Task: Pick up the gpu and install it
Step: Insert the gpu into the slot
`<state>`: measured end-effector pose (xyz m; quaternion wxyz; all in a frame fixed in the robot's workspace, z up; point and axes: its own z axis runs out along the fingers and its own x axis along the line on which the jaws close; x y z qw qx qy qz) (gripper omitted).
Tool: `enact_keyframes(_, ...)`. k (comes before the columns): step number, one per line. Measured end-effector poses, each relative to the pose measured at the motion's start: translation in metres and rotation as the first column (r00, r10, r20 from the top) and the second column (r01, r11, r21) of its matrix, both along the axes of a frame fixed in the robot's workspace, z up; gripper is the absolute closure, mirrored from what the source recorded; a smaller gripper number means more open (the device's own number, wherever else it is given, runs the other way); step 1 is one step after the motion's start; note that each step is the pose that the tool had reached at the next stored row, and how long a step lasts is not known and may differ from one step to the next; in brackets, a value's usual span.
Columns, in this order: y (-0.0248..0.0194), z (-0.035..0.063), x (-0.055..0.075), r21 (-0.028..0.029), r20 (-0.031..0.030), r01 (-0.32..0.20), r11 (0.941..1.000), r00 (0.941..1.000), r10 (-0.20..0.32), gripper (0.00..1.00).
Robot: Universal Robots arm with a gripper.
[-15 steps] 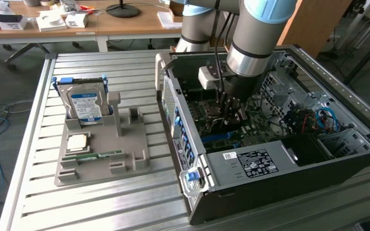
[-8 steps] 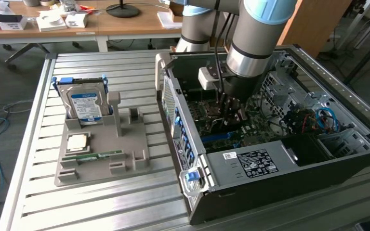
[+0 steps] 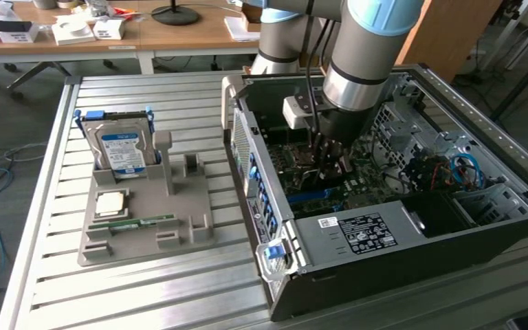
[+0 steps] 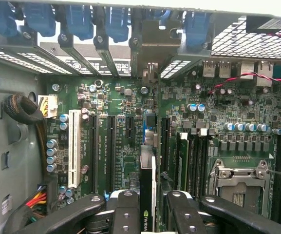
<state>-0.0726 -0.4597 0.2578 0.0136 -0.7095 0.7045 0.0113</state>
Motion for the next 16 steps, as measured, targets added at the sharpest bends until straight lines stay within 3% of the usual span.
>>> enact_keyframes(16,0.0,-0.002,0.0,0.0,0.0,0.0,1.0,1.0,0.0,0.74)
